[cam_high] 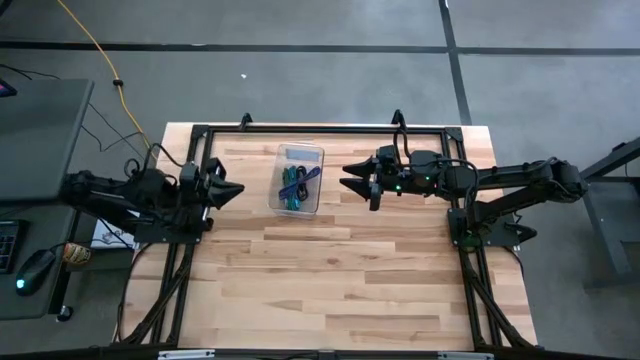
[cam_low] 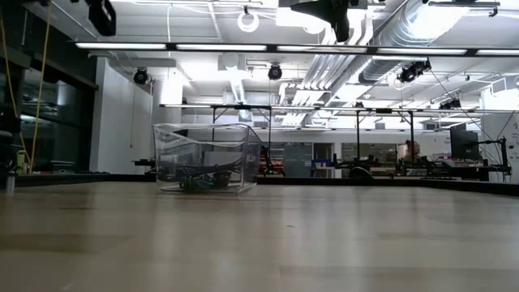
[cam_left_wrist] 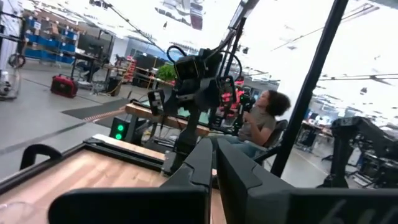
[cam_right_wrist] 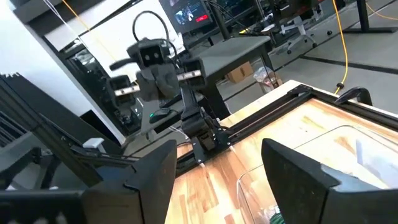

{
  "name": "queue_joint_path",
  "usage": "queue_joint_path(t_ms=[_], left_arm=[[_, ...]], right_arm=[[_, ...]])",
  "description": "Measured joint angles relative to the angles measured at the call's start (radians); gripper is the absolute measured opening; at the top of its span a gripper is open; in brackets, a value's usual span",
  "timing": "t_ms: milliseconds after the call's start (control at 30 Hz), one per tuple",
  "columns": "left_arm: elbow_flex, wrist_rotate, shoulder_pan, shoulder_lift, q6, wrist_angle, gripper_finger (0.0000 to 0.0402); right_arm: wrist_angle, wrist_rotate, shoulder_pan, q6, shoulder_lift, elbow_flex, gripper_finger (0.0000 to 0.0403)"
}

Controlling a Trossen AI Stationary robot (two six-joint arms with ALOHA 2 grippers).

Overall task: Pick and place USB-C Cables
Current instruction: Return to Home Position

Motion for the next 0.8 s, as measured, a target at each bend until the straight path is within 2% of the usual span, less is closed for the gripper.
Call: queue_joint_path(t_ms=[267, 500, 600, 800], left_arm=[[-0.199, 0.014, -0.001, -0.168, -0.026, 0.117, 0.0], [-0.317, 0.022, 0.025, -0.347, -0.053, 0.13, 0.0], [-0.371, 0.038, 0.033, -0.343, -0.097, 0.177, 0.0], [-0.368, 0.056, 0.033, -0.337, -0.141, 0.095, 0.0]], right_arm=[[0.0, 0.0, 0.0, -0.006, 0.0, 0.0, 0.0226], [0.0, 0.0, 0.0, -0.006, 0.0, 0.0, 0.0226], [-0.003, 0.0, 0.0, -0.006, 0.0, 0.0, 0.0226], [-0.012, -0.001, 0.0, -0.004, -0.003, 0.0, 0.0226]])
